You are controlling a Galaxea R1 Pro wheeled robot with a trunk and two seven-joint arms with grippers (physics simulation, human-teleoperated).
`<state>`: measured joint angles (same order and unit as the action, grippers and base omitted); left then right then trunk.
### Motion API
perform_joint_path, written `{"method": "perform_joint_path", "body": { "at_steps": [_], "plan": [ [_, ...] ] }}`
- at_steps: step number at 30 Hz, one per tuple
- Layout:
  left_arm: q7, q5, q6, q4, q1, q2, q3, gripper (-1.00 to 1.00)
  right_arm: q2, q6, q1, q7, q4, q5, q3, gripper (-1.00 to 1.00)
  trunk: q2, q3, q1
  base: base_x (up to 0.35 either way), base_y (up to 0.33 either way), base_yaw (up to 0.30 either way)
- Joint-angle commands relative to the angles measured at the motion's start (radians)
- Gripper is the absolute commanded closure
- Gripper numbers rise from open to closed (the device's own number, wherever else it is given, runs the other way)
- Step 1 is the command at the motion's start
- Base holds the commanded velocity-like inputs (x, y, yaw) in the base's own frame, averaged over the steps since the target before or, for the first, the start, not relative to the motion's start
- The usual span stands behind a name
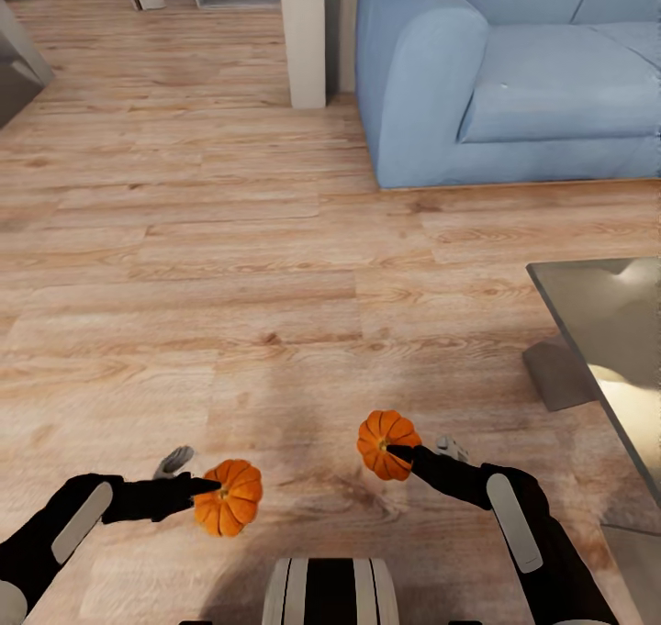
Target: Place each of the two pumpkins and all three candles from the living room inside a cabinet in the living room (use any cabinet), then make sure every cabinet is closed, and position the cauldron so it is next to a table in the living room.
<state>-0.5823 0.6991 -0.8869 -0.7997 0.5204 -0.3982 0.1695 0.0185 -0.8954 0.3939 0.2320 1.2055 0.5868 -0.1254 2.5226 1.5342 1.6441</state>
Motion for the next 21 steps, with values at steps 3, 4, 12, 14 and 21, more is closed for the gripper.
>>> {"method": "perform_joint_path", "body": {
  "at_steps": [3,4,12,14,21],
  "plan": [
    [-0.002,0.003,-0.083,-0.002,0.001,-0.015,-0.048,1.00,0.000,-0.005,0.000,0.010,0.000,-0.007,-0.002,1.00,0.000,-0.011,-0.001,0.000,0.000,0.000],
    [-0.002,0.003,-0.091,-0.002,0.001,-0.019,-0.053,1.00,0.001,-0.005,0.000,0.010,0.000,-0.008,-0.002,1.00,-0.001,-0.015,-0.002,0.000,0.000,0.000],
    [-0.002,0.001,-0.107,-0.004,0.001,-0.043,-0.063,1.00,0.000,-0.004,0.000,0.011,0.000,-0.007,-0.001,1.00,-0.003,-0.046,-0.005,0.000,0.000,0.000],
    [-0.002,0.002,-0.107,-0.004,0.001,-0.054,-0.064,1.00,-0.002,-0.004,0.000,0.011,0.000,-0.007,-0.001,1.00,-0.003,-0.054,-0.006,0.000,0.000,0.000],
    [-0.002,-0.001,-0.106,-0.004,0.001,-0.063,-0.064,1.00,-0.001,-0.011,0.000,0.010,0.000,-0.006,-0.004,1.00,-0.005,-0.081,-0.010,0.000,0.000,0.000]
  ]
}}
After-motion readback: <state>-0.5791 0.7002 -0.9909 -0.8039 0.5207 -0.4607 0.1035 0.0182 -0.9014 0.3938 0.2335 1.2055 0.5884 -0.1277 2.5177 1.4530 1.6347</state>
